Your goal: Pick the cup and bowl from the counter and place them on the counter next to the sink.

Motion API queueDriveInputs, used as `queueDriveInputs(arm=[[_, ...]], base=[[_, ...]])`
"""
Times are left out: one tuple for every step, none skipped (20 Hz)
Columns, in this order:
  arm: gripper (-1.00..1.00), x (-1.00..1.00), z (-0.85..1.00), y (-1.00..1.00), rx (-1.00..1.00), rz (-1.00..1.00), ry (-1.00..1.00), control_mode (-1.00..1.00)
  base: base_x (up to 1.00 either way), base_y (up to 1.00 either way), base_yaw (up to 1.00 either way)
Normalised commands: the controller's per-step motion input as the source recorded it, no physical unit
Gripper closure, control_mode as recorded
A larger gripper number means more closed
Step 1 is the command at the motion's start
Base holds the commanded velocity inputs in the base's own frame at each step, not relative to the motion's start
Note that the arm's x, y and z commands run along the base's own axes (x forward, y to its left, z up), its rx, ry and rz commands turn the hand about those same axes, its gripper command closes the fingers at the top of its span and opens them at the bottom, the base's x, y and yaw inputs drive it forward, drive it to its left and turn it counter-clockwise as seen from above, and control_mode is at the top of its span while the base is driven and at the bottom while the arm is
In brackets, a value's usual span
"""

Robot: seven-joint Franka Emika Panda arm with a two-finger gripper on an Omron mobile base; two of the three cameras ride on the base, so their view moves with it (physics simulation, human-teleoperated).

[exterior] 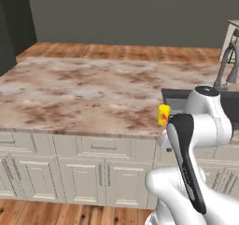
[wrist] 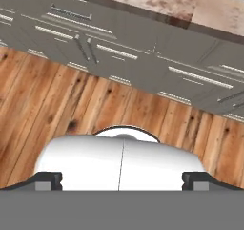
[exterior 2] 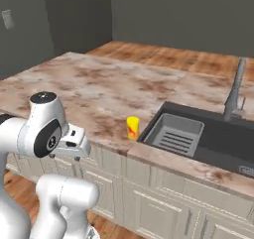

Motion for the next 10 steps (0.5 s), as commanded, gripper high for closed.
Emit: queueDriveInputs(arm=[[-1.00,0.00,0.00,0.00,0.00,0.00,0.00,1.00],[-1.00,0.00,0.00,0.00,0.00,0.00,0.00,1.00],[-1.00,0.00,0.00,0.00,0.00,0.00,0.00,1.00],[-1.00,0.00,0.00,0.00,0.00,0.00,0.00,1.00],[-1.00,0.00,0.00,0.00,0.00,0.00,0.00,1.00],[-1.00,0.00,0.00,0.00,0.00,0.00,0.00,1.00],[-1.00,0.00,0.00,0.00,0.00,0.00,0.00,1.00],[-1.00,0.00,0.00,0.00,0.00,0.00,0.00,1.00],[-1.00,0.00,0.00,0.00,0.00,0.00,0.00,1.00],[-1.00,0.00,0.00,0.00,0.00,0.00,0.00,1.00]], base=[[-0.11,0.00,0.99],[-0.12,0.00,1.00],[-0.14,0.00,1.00],[-0.14,0.00,1.00],[-0.15,0.00,1.00],[-0.16,0.00,1.00],[-0.14,0.00,1.00],[-0.16,0.00,1.00],[-0.18,0.00,1.00],[-0.21,0.00,1.00]])
